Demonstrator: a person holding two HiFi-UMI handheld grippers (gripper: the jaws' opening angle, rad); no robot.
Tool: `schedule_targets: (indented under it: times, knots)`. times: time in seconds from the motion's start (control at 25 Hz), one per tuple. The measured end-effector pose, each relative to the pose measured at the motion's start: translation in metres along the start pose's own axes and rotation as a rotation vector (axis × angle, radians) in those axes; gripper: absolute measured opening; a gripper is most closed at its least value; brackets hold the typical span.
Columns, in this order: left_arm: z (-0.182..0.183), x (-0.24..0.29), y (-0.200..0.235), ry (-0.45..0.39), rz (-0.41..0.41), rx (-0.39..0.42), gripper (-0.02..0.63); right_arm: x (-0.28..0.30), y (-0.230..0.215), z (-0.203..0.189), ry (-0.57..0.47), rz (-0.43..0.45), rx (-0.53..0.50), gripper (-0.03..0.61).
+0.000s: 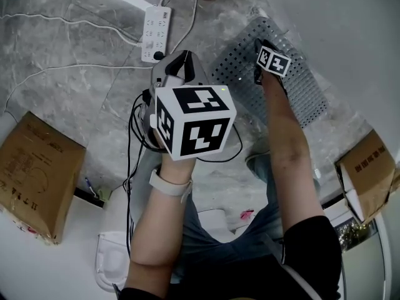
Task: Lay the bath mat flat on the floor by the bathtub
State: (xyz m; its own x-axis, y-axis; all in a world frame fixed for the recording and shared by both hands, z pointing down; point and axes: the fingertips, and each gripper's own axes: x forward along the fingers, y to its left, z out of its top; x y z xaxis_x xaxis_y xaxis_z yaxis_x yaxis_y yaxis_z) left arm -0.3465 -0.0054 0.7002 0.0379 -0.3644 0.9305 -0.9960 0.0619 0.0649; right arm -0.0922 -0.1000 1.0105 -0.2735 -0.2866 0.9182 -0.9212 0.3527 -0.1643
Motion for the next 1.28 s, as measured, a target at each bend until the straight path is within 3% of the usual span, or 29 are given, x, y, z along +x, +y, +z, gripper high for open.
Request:
schedule_targets:
  times: [0.08, 0.28, 0.44, 0.56, 0.92, 1.04, 1.28]
  knots:
    - [-0.003, 0.004, -0.009, 0.011, -0.014, 0.009, 0.025, -0.012, -0.001, 0.003, -0.002, 0.007, -0.030, 0.063]
    - [-0.009, 0.006, -0.035, 0.016, -0.041, 0.077, 0.024, -0.059, 0.010, 0.008, -0.059, 0.067, -0.108, 0.028]
    - [-0.009, 0.003, -0.069, -0.025, -0.111, 0.099, 0.023, -0.110, 0.005, -0.005, -0.067, 0.088, -0.087, 0.026]
    - [-0.002, -0.003, -0.101, -0.074, -0.171, 0.160, 0.021, -0.153, 0.000, -0.011, -0.090, 0.103, -0.031, 0.026]
    - [-0.018, -0.027, -0.187, -0.131, -0.241, 0.250, 0.018, -0.282, -0.010, -0.029, -0.159, 0.177, 0.018, 0.025]
    - [-0.017, -0.042, -0.210, -0.161, -0.271, 0.235, 0.018, -0.324, -0.023, -0.026, -0.185, 0.177, 0.039, 0.025]
    - [-0.027, -0.095, -0.270, -0.166, -0.350, 0.340, 0.018, -0.427, -0.045, -0.016, -0.247, 0.203, 0.024, 0.025]
